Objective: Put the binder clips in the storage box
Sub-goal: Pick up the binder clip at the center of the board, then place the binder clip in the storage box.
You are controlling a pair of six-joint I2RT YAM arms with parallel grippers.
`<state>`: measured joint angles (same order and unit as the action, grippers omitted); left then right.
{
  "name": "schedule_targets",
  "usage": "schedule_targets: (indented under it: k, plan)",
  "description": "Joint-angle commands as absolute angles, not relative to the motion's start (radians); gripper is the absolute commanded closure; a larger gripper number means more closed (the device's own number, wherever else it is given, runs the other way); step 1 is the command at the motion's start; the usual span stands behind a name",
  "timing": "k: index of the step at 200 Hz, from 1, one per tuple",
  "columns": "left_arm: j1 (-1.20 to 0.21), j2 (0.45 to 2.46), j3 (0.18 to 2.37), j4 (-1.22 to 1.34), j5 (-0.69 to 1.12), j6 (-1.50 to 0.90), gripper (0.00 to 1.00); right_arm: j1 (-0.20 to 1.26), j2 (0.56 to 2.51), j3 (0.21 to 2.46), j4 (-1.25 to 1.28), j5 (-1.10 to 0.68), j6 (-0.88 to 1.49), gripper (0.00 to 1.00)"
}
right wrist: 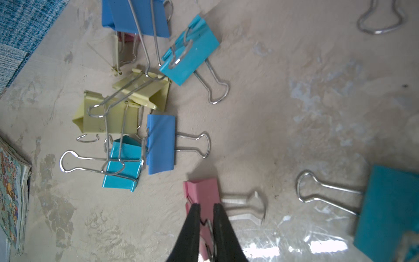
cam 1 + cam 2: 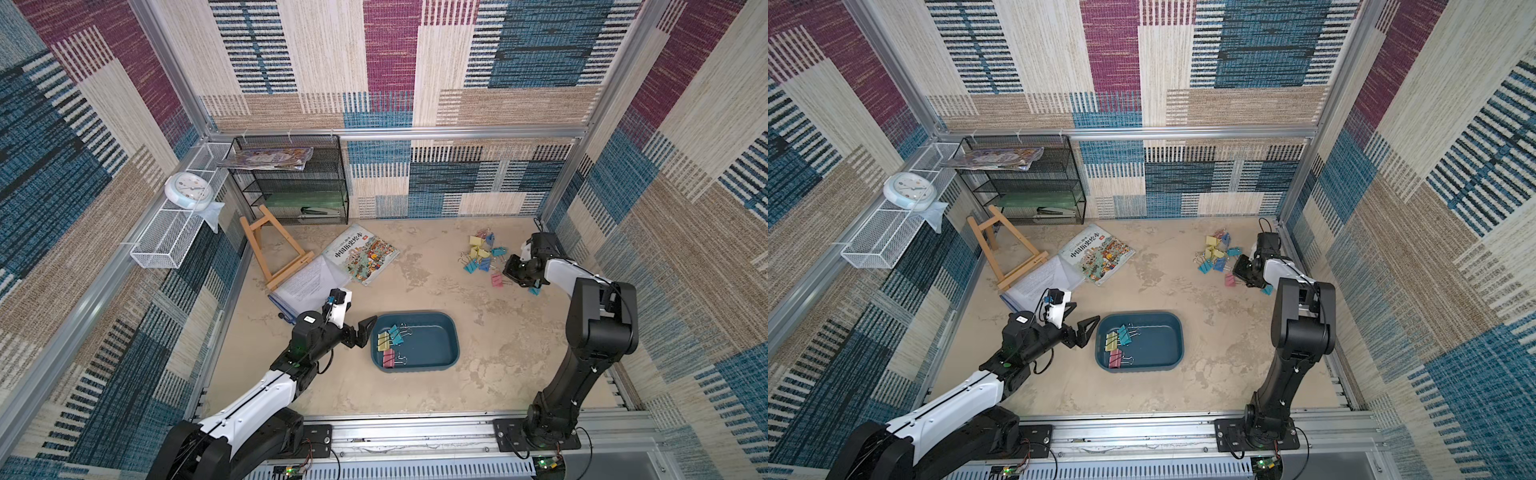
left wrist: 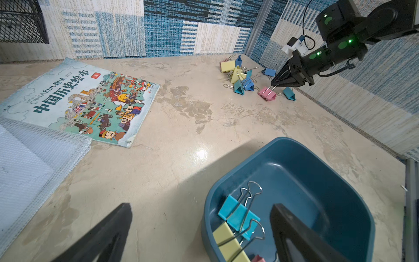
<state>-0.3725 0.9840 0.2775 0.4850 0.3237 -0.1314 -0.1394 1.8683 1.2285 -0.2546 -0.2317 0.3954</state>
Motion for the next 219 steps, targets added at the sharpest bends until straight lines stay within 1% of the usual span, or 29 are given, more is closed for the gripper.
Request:
schedule_targets:
  k: [1,6,41,58,80,99,123,140,156,189,219]
  plan:
    - [-0.371,0.976,0.281,0.501,0.293,-0.136,0.01,-0.139,1.843,1.21,-0.254,-0.207,0.375,0.98]
    - [-0.37,0.976,0.282,0.49,0.266,-0.139,0.01,-0.14,1.836,1.205,-0.253,-0.21,0.376,1.0]
    - [-0.371,0.968,0.293,0.443,0.217,-0.139,0.01,-0.139,1.727,1.153,-0.255,-0.228,0.396,1.0]
    - [-0.371,0.961,0.287,0.451,0.209,-0.141,0.01,-0.134,1.617,1.097,-0.244,-0.253,0.425,1.0]
    - [-0.371,0.955,0.285,0.451,0.206,-0.141,0.01,-0.122,1.466,1.013,-0.228,-0.327,0.453,1.0]
    - [-0.371,0.955,0.284,0.453,0.204,-0.143,0.01,-0.078,1.347,0.958,-0.239,-0.354,0.496,1.0]
    - [-0.371,0.956,0.282,0.451,0.178,-0.15,0.01,0.056,1.236,0.904,-0.248,-0.357,0.556,1.0]
    - [-0.371,0.952,0.281,0.448,0.168,-0.153,0.01,0.194,1.172,0.856,-0.222,-0.342,0.628,1.0]
    - [-0.371,0.945,0.279,0.445,0.163,-0.152,0.01,0.33,1.13,0.825,-0.208,-0.289,0.699,1.0]
    - [-0.371,0.937,0.276,0.443,0.156,-0.147,0.01,0.571,1.092,0.772,-0.167,-0.183,0.839,1.0]
    - [-0.371,0.937,0.275,0.444,0.161,-0.15,0.01,0.739,1.099,0.753,-0.133,-0.1,0.929,1.0]
